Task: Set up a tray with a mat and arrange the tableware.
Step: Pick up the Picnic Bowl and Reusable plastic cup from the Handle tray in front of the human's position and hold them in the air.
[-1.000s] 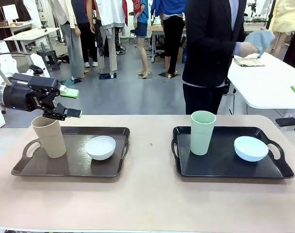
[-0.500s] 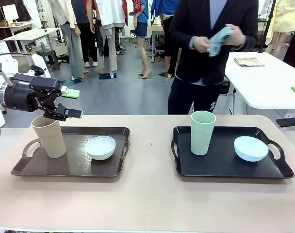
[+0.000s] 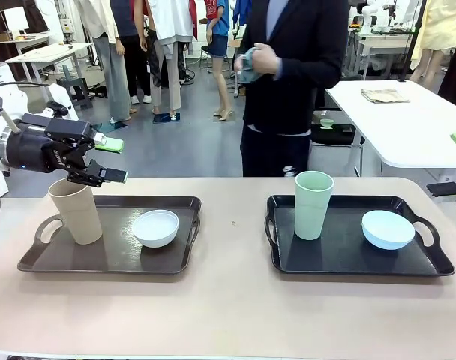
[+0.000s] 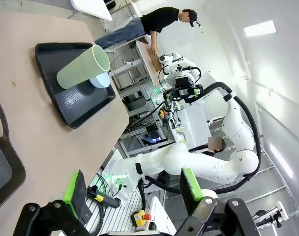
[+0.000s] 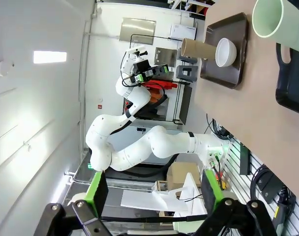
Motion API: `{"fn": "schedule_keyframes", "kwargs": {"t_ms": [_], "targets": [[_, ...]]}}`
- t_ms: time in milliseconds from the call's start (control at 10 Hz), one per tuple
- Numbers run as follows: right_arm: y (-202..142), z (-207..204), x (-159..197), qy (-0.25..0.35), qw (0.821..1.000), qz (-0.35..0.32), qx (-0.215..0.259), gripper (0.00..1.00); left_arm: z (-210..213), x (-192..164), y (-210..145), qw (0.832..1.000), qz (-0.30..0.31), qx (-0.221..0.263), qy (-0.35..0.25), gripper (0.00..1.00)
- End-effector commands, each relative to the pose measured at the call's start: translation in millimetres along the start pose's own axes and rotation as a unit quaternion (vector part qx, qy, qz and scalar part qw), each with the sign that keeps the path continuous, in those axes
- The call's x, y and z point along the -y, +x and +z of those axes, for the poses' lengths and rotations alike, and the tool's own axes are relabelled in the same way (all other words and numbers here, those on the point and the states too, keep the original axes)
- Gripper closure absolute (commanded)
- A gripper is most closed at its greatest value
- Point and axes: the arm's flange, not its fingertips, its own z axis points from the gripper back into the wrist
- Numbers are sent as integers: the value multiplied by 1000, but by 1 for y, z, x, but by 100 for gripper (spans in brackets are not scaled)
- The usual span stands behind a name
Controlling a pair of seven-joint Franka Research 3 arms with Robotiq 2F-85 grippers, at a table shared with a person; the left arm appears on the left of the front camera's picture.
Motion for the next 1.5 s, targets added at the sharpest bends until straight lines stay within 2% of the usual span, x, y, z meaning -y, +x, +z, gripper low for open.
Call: {"fn": "schedule_keyframes", "kwargs": {"t_ms": [0,1400], "targets": [[3,-2,-2,15,1000,11,5,0,-1,-2,-3,1000,-13,9,-12,0],[3,-2,-2,15,1000,11,5,0,-1,-2,-3,1000,-13,9,-12,0]]}}
